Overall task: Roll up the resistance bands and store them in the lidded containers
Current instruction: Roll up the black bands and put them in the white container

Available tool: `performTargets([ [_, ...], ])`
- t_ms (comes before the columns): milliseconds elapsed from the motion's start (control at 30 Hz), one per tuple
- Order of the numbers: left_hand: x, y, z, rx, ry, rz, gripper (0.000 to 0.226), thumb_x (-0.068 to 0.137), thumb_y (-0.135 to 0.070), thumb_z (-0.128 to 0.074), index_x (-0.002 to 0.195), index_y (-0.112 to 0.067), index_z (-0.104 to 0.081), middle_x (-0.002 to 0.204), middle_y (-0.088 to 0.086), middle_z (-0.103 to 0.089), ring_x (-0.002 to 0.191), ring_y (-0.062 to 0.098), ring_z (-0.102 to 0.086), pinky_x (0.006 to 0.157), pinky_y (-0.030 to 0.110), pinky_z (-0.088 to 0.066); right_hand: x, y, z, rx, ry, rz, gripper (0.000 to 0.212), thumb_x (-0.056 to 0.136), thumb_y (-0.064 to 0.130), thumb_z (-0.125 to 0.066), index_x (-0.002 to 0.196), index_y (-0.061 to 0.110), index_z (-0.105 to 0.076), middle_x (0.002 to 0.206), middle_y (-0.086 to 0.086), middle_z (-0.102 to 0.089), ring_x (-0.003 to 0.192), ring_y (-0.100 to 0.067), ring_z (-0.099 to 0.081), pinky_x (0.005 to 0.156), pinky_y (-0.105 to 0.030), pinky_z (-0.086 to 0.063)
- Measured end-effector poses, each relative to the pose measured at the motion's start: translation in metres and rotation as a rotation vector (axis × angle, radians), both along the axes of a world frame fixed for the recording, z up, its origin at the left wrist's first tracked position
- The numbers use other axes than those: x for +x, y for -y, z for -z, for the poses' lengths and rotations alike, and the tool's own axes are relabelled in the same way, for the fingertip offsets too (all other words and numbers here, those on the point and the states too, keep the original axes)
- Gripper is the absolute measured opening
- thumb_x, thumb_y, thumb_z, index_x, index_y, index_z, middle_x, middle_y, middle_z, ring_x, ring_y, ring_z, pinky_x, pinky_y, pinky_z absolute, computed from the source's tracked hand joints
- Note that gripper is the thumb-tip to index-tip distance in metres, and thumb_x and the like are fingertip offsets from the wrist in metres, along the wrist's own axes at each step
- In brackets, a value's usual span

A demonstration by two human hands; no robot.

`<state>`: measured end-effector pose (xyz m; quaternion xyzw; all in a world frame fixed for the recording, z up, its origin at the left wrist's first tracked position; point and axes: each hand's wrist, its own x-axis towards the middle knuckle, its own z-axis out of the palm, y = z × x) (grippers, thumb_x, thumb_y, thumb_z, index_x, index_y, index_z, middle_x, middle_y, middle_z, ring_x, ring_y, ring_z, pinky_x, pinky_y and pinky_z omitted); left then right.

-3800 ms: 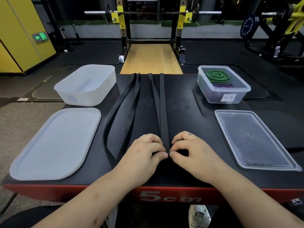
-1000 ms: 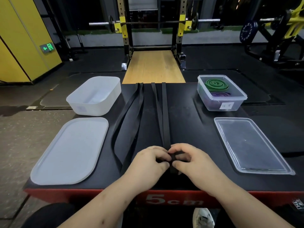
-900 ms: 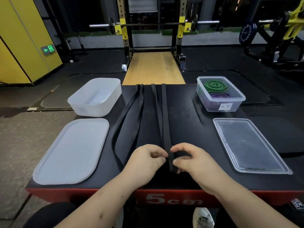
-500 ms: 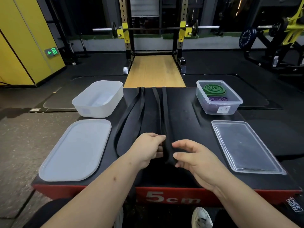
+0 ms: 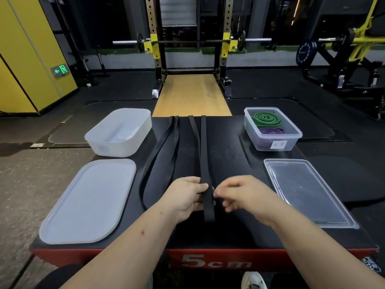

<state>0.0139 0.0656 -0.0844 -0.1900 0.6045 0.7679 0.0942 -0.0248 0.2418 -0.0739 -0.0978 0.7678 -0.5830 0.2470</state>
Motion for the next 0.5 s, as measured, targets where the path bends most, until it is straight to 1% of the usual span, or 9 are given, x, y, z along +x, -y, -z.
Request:
performTargets([
  [33, 0.0, 0.001, 0.002, 0.03, 0.008, -0.012, 0.017, 0.1, 0.003, -0.055, 0.09, -0.002, -0.069, 0.095, 0.02, -0.073, 0.084, 0.032, -0.075, 0.078, 0.047, -0.061, -0.013, 0.005, 0.001, -0.018, 0.008, 0.069, 0.011, 0.096, 0.009, -0.069, 0.095, 0.001, -0.075, 0.088, -0.02, -0.071, 0.068, -0.017, -0.066, 0.064, -0.03, -0.057],
  [67, -0.001, 0.001, 0.005, 0.049, 0.012, -0.006, 0.015, 0.1, 0.003, -0.055, 0.097, 0.0, -0.07, 0.097, 0.02, -0.074, 0.089, 0.033, -0.075, 0.079, 0.048, -0.061, -0.026, 0.011, 0.003, -0.043, 0.036, 0.134, 0.013, 0.098, 0.012, -0.066, 0.099, 0.002, -0.073, 0.09, -0.017, -0.071, 0.07, -0.019, -0.068, 0.064, -0.03, -0.058],
  [100, -0.002, 0.002, 0.006, 0.066, 0.013, 0.0, 0.015, 0.1, 0.002, -0.056, 0.105, 0.002, -0.07, 0.099, 0.02, -0.074, 0.093, 0.033, -0.075, 0.079, 0.047, -0.061, -0.038, 0.019, 0.005, -0.071, 0.085, 0.177, 0.014, 0.101, 0.016, -0.063, 0.105, 0.003, -0.07, 0.096, -0.016, -0.072, 0.076, -0.021, -0.071, 0.066, -0.03, -0.059],
  [167, -0.002, 0.002, 0.005, 0.099, 0.011, -0.007, 0.019, 0.099, 0.002, -0.056, 0.114, 0.005, -0.068, 0.1, 0.02, -0.073, 0.094, 0.033, -0.075, 0.076, 0.043, -0.061, -0.059, 0.036, 0.01, -0.142, 0.219, 0.192, 0.02, 0.105, 0.02, -0.058, 0.114, 0.005, -0.065, 0.104, -0.019, -0.074, 0.087, -0.025, -0.075, 0.071, -0.031, -0.062],
  [233, -0.003, 0.003, 0.003, 0.145, -0.002, -0.017, 0.021, 0.099, 0.004, -0.057, 0.117, 0.008, -0.066, 0.099, 0.02, -0.071, 0.093, 0.034, -0.075, 0.072, 0.04, -0.061, -0.077, 0.054, 0.012, -0.244, 0.353, 0.19, 0.024, 0.107, 0.02, -0.052, 0.111, 0.0, -0.066, 0.1, -0.02, -0.075, 0.091, -0.031, -0.076, 0.077, -0.038, -0.063],
  [267, -0.003, 0.004, 0.001, 0.165, -0.013, -0.01, 0.021, 0.099, 0.004, -0.056, 0.117, 0.008, -0.066, 0.098, 0.02, -0.071, 0.094, 0.034, -0.075, 0.072, 0.04, -0.06, -0.086, 0.062, 0.013, -0.29, 0.409, 0.2, 0.027, 0.108, 0.02, -0.05, 0.111, -0.002, -0.065, 0.1, -0.022, -0.076, 0.094, -0.034, -0.076, 0.084, -0.044, -0.063],
  [333, -0.004, 0.008, -0.001, 0.181, -0.032, 0.012, 0.02, 0.099, 0.003, -0.056, 0.117, 0.007, -0.066, 0.097, 0.018, -0.072, 0.094, 0.032, -0.075, 0.074, 0.04, -0.061, -0.106, 0.074, 0.016, -0.385, 0.513, 0.231, 0.032, 0.109, 0.021, -0.046, 0.117, -0.007, -0.059, 0.103, -0.027, -0.075, 0.099, -0.04, -0.076, 0.093, -0.051, -0.061],
  [433, -0.007, 0.016, 0.0, 0.187, -0.043, 0.038, 0.02, 0.099, 0.002, -0.057, 0.115, 0.005, -0.068, 0.099, 0.018, -0.073, 0.096, 0.033, -0.074, 0.078, 0.043, -0.061, -0.134, 0.089, 0.018, -0.573, 0.633, 0.257, 0.033, 0.111, 0.019, -0.041, 0.129, -0.007, -0.049, 0.111, -0.033, -0.072, 0.099, -0.043, -0.075, 0.084, -0.047, -0.064],
  [500, -0.01, 0.021, 0.002, 0.19, -0.043, 0.062, 0.02, 0.098, 0.001, -0.058, 0.114, 0.003, -0.07, 0.102, 0.02, -0.073, 0.099, 0.035, -0.074, 0.078, 0.044, -0.06, -0.15, 0.097, 0.016, -0.658, 0.662, 0.282, 0.029, 0.111, 0.018, -0.041, 0.129, -0.005, -0.047, 0.117, -0.034, -0.069, 0.101, -0.041, -0.075, 0.081, -0.042, -0.065],
])
